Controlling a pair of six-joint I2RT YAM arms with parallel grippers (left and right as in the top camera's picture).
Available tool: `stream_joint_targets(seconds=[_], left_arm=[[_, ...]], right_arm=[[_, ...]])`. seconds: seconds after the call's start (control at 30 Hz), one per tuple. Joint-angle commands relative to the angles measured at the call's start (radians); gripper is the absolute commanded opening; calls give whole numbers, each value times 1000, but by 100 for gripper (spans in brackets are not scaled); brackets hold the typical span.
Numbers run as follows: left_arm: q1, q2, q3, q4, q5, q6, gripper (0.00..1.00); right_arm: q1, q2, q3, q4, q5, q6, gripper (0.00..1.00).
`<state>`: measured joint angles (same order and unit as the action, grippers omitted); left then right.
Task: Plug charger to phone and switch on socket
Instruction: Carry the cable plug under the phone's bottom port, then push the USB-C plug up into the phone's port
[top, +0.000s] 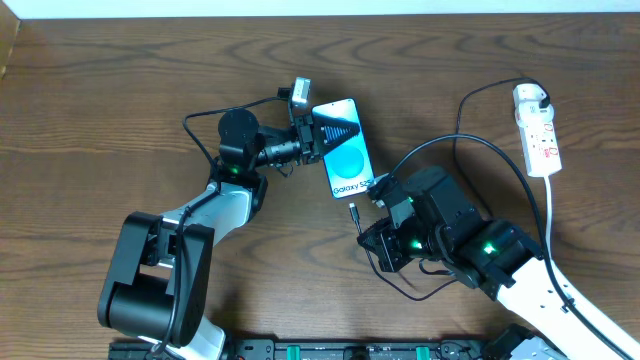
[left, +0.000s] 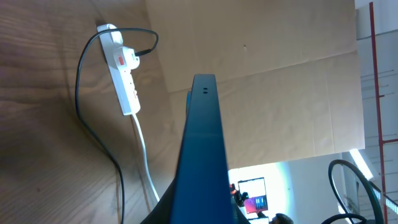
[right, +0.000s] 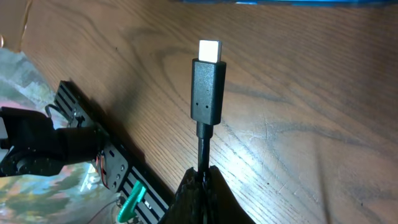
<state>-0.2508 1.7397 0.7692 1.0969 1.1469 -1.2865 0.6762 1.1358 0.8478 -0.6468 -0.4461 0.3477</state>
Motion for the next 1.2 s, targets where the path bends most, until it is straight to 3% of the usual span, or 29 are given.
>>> stream_joint_targets(seconds=[0.0,1.17], left_arm=[[1,-8,20,13,17,-13,8],[1,-8,20,12,58,11,8]], right_arm=[[-3,-18,-6,0,11,22,1],[-3,-18,-6,50,52,49,1]])
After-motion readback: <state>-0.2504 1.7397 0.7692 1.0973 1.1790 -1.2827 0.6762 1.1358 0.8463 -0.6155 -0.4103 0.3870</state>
